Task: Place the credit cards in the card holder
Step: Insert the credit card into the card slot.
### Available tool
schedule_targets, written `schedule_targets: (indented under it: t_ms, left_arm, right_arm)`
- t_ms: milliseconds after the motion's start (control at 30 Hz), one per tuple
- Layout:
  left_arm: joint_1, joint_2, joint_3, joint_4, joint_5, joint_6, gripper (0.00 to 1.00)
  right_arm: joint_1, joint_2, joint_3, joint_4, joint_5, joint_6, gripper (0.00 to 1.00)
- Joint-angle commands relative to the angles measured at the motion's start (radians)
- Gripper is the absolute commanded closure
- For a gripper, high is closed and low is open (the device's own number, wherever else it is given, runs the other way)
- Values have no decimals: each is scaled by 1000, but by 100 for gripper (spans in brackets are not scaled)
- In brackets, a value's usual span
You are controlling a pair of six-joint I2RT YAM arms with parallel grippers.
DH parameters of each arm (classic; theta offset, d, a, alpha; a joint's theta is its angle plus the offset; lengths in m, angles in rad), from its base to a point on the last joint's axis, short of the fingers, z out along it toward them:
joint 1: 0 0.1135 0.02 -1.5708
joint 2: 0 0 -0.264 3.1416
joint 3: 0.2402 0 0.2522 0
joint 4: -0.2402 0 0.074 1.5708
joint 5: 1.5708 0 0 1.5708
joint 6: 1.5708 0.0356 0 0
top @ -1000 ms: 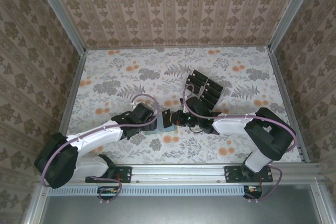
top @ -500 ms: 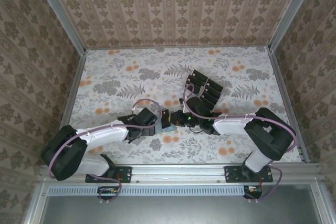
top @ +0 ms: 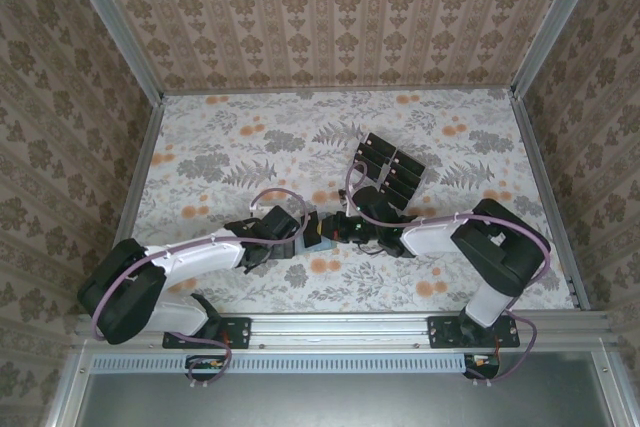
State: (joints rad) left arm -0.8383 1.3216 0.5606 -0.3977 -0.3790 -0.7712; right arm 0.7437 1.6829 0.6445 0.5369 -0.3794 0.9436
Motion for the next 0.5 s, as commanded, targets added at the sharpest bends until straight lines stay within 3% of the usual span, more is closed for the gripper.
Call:
schedule_targets:
  t_ms: [0, 467]
  left_arm:
    - [-6, -9, -20, -61, -37, -17, 0]
    - [-25, -30, -35, -64, -37, -49, 0]
  right_arm:
    - [-7, 23, -8, 53, -29, 10, 100]
    - [-11, 87, -29, 128, -22, 36, 100]
